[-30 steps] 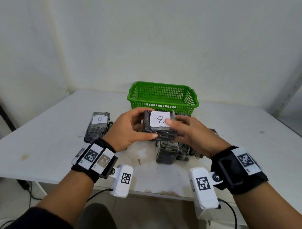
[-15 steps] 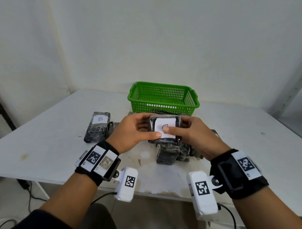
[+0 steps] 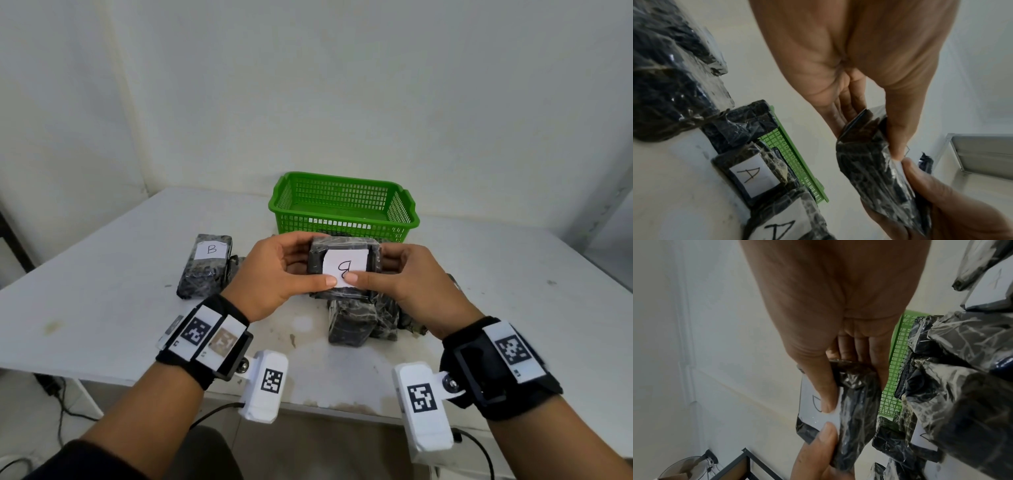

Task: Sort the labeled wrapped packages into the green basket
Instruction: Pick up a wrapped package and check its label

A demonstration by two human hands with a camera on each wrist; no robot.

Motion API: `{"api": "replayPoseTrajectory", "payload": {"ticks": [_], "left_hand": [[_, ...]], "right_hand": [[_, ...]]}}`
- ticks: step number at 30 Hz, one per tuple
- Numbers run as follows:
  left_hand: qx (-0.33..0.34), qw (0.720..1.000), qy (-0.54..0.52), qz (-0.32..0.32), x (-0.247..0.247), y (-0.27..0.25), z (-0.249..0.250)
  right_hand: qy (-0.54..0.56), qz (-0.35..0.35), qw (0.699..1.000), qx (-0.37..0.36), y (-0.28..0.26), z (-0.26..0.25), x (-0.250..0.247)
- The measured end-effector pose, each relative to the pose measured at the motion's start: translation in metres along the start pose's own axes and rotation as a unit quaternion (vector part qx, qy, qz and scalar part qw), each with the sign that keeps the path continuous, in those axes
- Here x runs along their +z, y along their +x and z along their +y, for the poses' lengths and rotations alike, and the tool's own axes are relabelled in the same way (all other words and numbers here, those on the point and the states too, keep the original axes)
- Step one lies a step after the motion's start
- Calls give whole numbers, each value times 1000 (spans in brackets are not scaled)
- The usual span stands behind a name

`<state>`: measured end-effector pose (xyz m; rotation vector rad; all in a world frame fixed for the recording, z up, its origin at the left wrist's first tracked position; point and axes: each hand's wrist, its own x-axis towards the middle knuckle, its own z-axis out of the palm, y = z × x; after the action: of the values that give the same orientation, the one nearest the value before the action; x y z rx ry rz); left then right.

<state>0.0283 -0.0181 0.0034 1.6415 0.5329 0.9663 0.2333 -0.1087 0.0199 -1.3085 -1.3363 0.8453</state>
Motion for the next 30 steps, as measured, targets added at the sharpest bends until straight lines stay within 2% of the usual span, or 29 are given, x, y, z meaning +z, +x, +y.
{"api": "replayPoseTrajectory", "payload": {"ticks": [5,13,22,30], "left_hand": [[15,1000,-7,7,1,0,0],[28,999,43,-19,0,-1,4],[11,1000,18,-20,1,-3,9],[29,997,69,-25,3,-3,9]], "right_hand": [[-6,12,1000,-20,2,-1,3],[-16,31,998,-56,4,-3,9],[-16,-17,999,-35,5,-2,2],[-13,-27,999,-41,0,-9,4]]}}
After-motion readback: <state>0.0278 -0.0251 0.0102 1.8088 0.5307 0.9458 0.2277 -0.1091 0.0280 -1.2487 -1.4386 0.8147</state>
